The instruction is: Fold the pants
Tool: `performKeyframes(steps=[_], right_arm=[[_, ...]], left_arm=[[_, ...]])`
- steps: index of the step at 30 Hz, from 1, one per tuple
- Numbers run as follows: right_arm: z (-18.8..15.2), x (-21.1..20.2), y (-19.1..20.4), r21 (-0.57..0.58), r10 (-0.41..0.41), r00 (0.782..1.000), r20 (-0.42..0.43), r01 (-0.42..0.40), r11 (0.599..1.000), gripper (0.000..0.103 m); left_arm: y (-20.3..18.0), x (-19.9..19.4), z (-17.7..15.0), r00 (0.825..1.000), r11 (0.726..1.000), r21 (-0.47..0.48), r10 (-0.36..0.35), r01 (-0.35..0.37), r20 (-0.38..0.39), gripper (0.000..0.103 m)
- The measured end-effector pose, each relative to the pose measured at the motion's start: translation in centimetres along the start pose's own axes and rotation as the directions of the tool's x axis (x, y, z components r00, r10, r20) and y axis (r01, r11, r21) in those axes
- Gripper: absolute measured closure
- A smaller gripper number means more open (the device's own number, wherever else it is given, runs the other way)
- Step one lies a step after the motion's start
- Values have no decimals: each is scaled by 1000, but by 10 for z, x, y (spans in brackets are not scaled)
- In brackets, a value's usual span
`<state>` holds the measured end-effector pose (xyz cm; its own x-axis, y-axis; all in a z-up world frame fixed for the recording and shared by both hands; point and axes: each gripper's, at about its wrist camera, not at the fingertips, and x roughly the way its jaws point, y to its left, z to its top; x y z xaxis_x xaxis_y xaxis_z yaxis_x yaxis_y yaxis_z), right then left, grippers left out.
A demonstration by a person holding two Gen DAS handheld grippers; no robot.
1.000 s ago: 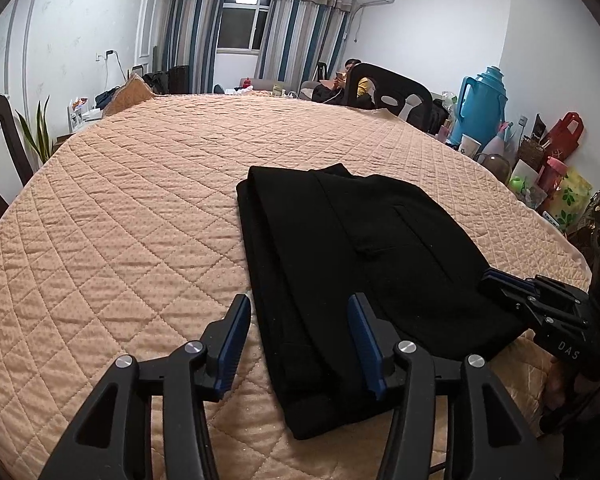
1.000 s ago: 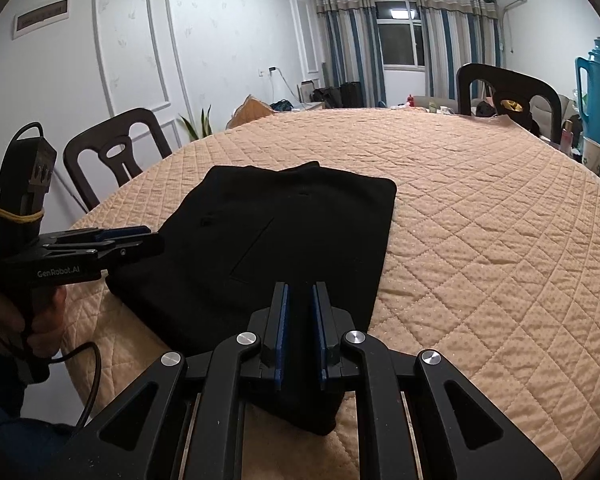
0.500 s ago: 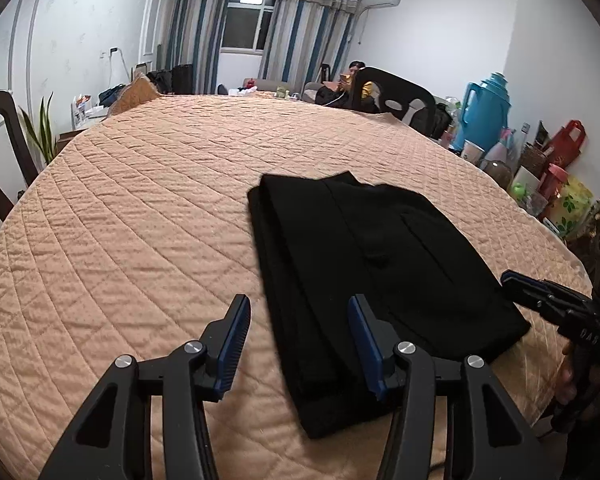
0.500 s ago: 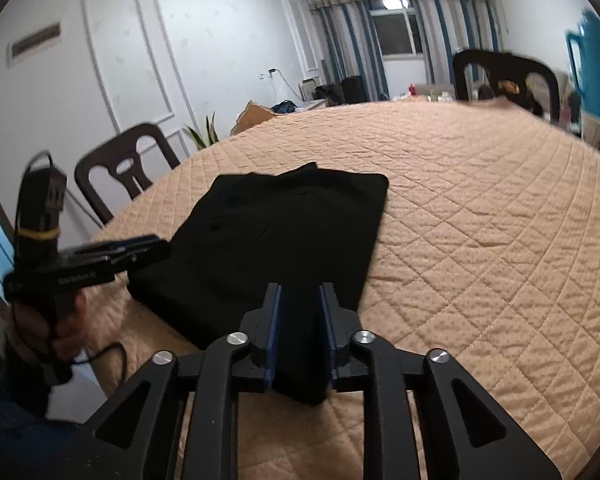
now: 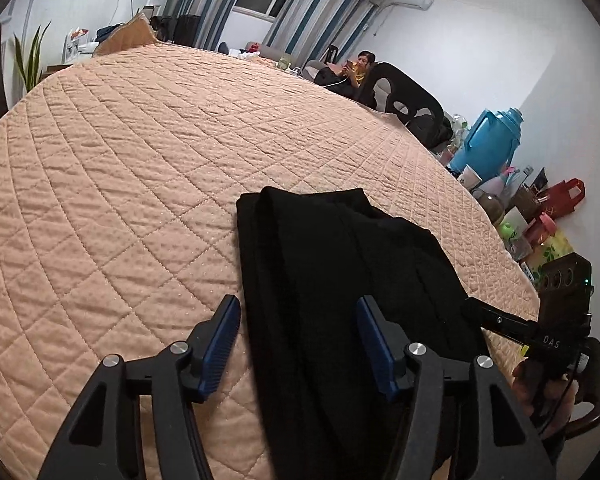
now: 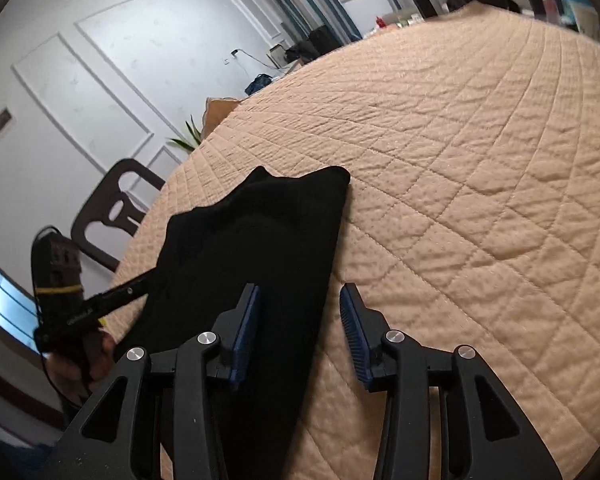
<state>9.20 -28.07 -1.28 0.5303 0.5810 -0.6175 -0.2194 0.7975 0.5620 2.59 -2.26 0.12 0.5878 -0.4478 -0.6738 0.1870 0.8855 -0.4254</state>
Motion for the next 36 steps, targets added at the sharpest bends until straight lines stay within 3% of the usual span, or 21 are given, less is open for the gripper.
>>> performKeyframes(steps=[6,10,16,20,26,29,33,36], right_arm=[[-25,-9,8,-22,71,997,-16,-72,997,60],[-28,-13,7,-5,95,995,-17,-95,995,60],[-7,4,7,12,91,995,-33,-91,996,60],[-7,4,8,15,86,996,-29,-86,996,62],[-12,2,9,3,61,998,-19,-61,998,77],[-7,1,15,-24,46,999,-7,-46,999,84],[-6,-8,28,-60,63,998,27,-61,996,86],[-5,-15,40,-91,72,997,41,-68,993,86]], left_arm=[[-6,-16,-23,999,999,-4,-44,44,9,40],[-5,-16,-21,998,998,-19,-67,67,2,40],[-7,5,3,999,999,-16,-44,44,-8,40],[-13,5,-3,1000,1000,18,-6,6,3,40],[-26,1,-8,998,993,102,54,-55,15,54],[-35,-1,-4,997,987,140,72,-73,18,67],[-41,-10,-2,996,983,160,83,-88,38,76],[-44,-16,0,996,982,168,77,-83,46,77]])
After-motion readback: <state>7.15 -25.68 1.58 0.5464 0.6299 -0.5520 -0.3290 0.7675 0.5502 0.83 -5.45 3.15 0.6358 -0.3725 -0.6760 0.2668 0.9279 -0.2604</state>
